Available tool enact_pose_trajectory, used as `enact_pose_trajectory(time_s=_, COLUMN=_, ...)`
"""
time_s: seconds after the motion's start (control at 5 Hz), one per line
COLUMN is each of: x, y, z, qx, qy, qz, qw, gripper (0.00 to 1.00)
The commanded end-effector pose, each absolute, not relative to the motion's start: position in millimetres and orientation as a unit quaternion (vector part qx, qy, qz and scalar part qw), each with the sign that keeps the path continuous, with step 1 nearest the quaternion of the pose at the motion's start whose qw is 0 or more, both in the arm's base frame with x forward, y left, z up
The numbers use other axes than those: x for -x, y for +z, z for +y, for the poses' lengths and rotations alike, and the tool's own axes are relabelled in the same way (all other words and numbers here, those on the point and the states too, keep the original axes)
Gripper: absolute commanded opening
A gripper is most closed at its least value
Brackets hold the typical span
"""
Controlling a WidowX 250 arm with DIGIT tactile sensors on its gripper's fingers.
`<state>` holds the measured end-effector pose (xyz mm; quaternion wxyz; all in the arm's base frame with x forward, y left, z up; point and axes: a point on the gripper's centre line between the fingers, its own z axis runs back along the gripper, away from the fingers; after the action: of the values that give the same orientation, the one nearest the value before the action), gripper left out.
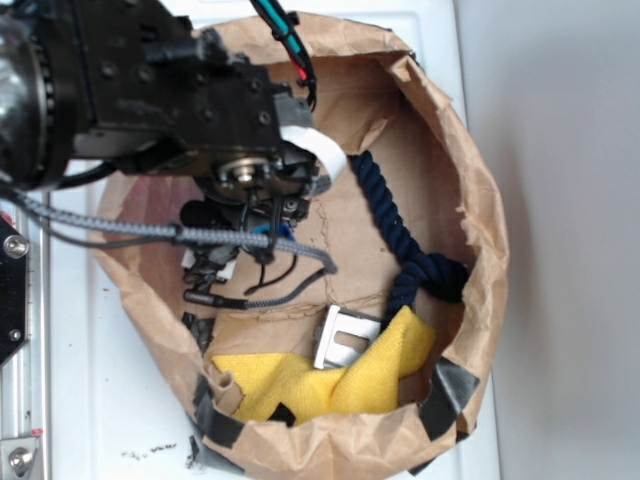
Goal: Grab the blue ball.
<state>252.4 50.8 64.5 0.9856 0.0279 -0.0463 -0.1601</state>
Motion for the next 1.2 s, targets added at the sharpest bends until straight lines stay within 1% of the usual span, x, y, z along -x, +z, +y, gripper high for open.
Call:
enact_pose_trajectory(time_s=0.0, x=-274.0, y=85.5, z=54.7, qx=-0.036, qy=-0.153, qz=-0.082, qw=0.984, gripper=1.0)
enact_pose_trajectory(time_s=0.2, x=-278.5, y=88.2, z=52.2, qx=-0.033, qy=-0.145, qz=-0.081, qw=0.986, gripper=1.0)
enact_pose_trajectory(time_s=0.4, x=-284.3, y=92.5, z=51.4, qx=-0.018, qy=-0.139, qz=-0.089, qw=0.986, gripper=1.0)
enact_pose_trajectory(time_s=0.6, x=-287.7, y=89.8, z=44.0, qx=-0.022, qy=-0.143, qz=-0.09, qw=0.985, gripper=1.0)
enact_pose_trajectory(time_s=0.8, x=-291.0, y=83.1, z=42.0, qx=-0.015, qy=-0.142, qz=-0.083, qw=0.986, gripper=1.0)
enact_pose_trajectory(time_s=1.0, x=-295.4, y=68.1, z=36.6, qx=-0.018, qy=-0.143, qz=-0.077, qw=0.987, gripper=1.0)
